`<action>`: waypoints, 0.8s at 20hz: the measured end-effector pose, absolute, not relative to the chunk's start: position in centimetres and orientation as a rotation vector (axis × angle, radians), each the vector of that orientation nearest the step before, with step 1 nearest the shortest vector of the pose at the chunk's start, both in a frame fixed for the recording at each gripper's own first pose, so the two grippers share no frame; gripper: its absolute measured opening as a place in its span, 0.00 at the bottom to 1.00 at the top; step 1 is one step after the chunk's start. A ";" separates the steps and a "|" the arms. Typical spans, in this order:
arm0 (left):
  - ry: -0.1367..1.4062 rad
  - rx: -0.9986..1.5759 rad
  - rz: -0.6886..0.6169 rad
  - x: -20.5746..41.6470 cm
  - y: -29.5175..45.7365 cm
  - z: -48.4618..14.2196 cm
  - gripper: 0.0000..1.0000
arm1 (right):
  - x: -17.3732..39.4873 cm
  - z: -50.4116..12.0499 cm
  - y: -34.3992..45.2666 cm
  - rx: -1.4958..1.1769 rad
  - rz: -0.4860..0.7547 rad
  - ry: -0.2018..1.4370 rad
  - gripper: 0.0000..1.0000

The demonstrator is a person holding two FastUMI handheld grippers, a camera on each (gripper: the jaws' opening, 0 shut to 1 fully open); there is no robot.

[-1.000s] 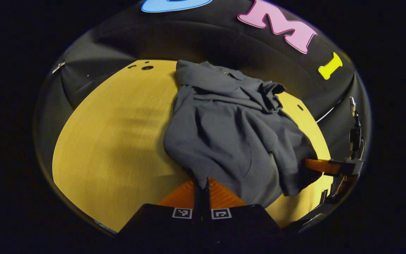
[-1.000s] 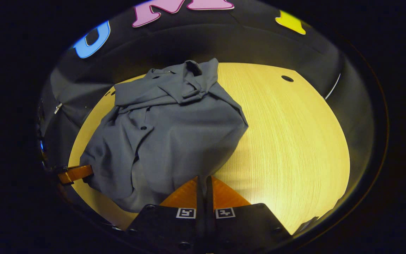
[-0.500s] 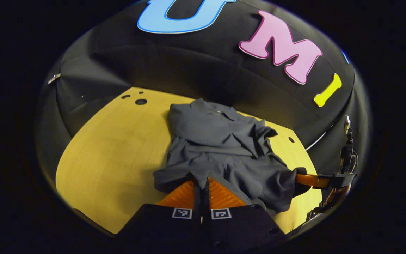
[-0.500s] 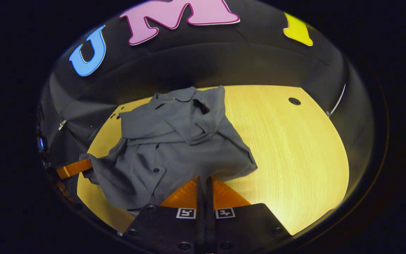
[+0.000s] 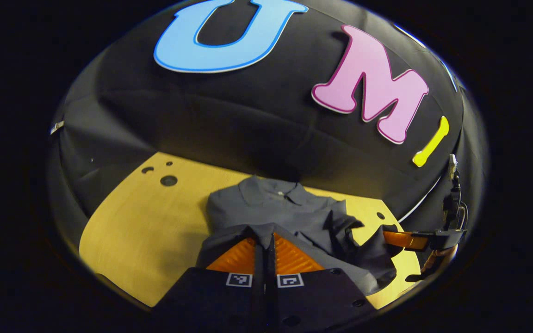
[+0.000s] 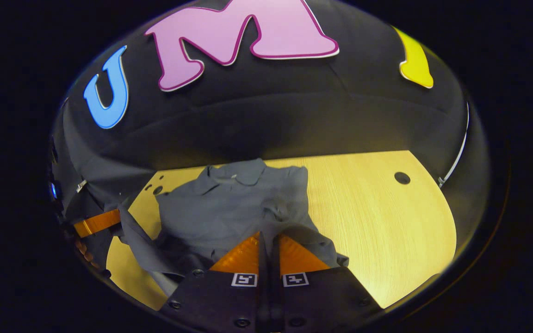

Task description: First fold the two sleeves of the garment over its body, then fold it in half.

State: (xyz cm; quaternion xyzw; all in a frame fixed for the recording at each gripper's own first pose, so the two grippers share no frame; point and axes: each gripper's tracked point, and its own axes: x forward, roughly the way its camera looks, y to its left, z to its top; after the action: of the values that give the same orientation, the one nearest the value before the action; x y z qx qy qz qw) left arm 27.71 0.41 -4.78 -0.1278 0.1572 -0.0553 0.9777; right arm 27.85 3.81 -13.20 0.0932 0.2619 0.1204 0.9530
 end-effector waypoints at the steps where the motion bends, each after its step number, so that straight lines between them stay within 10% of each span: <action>1: 0.292 -0.254 -0.110 28.9 0.6 -3.9 0.05 | 29.0 -12.4 3.9 0.203 0.239 0.513 0.06; 16: 0.122 -0.326 0.016 47.8 6.7 -2.9 0.05 | 45.9 -11.1 3.5 0.303 0.064 0.289 0.05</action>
State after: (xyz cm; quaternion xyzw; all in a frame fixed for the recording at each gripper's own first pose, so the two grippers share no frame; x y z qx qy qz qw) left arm 47.83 6.75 -2.91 -0.1622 0.0609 0.0082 0.9848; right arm 45.95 3.54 -11.13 0.1504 0.1437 0.0317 0.9776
